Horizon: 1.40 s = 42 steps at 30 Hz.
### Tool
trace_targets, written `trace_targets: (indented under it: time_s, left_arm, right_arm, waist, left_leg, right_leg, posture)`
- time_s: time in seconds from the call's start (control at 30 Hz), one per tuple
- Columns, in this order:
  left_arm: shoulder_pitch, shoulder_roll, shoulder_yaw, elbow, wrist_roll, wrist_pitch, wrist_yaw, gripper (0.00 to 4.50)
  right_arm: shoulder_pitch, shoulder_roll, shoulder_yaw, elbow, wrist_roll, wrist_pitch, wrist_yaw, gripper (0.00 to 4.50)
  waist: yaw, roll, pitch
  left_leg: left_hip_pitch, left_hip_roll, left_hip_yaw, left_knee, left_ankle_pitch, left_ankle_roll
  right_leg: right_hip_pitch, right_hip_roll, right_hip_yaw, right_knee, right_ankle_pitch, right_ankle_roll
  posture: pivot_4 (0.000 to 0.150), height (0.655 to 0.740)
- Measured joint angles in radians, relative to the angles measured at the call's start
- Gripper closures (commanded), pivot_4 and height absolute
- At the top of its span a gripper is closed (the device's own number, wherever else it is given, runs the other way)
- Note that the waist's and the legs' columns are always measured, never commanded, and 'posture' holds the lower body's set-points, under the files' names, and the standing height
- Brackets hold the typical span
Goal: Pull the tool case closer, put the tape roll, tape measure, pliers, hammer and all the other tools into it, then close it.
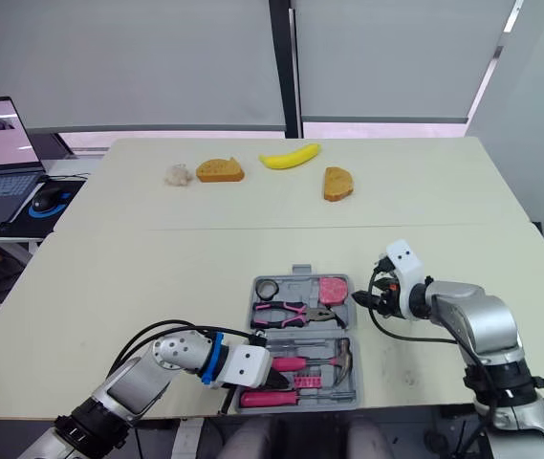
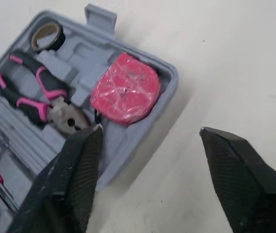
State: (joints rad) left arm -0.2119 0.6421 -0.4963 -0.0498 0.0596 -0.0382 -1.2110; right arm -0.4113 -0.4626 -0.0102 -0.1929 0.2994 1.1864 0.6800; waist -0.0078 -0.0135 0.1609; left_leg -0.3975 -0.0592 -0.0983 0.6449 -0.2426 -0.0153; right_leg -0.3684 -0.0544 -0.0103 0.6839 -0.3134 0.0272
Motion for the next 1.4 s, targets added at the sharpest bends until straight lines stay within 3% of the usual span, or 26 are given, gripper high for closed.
trace_targets:
  time_s: [0.03,0.27,0.6,1.4]
  left_arm:
    - [-0.002,0.000,-0.003,-0.003,0.000,0.008,0.000,4.50]
    - [0.002,0.002,-0.009,-0.024,0.006,0.034,0.002,4.50]
    - [0.002,0.021,-0.008,-0.035,0.006,0.047,-0.003,4.50]
    - [0.029,0.108,-0.008,-0.045,0.005,-0.015,-0.025,4.50]
  right_arm:
    - [-0.012,0.020,-0.008,0.011,0.004,0.019,-0.016,0.02]
    - [-0.065,0.203,-0.056,0.154,-0.003,0.062,-0.208,0.02]
    - [-0.126,0.247,-0.087,0.326,0.017,0.009,-0.242,0.02]
    - [-0.141,0.222,-0.005,0.444,0.147,-0.217,0.125,0.02]
  waist:
    - [-0.001,0.000,0.000]
    - [-0.005,0.002,-0.001]
    - [-0.023,0.002,-0.002]
    - [-0.051,0.003,-0.002]
  left_leg:
    - [0.000,0.000,0.000,0.000,0.000,0.000]
    - [0.000,0.000,0.001,0.000,0.000,0.000]
    - [0.001,0.000,0.001,0.000,0.000,0.000]
    - [0.003,0.003,0.002,-0.003,0.000,0.000]
  right_leg:
    - [0.000,0.000,0.000,0.000,0.000,0.000]
    - [-0.001,0.000,0.001,0.002,0.000,0.000]
    - [-0.001,0.000,0.002,0.004,0.000,0.000]
    - [-0.004,0.002,0.002,0.006,-0.001,-0.002]
  posture:
    - [0.150,0.7400]
    - [0.150,0.7400]
    - [0.150,0.7400]
    - [0.150,0.7400]
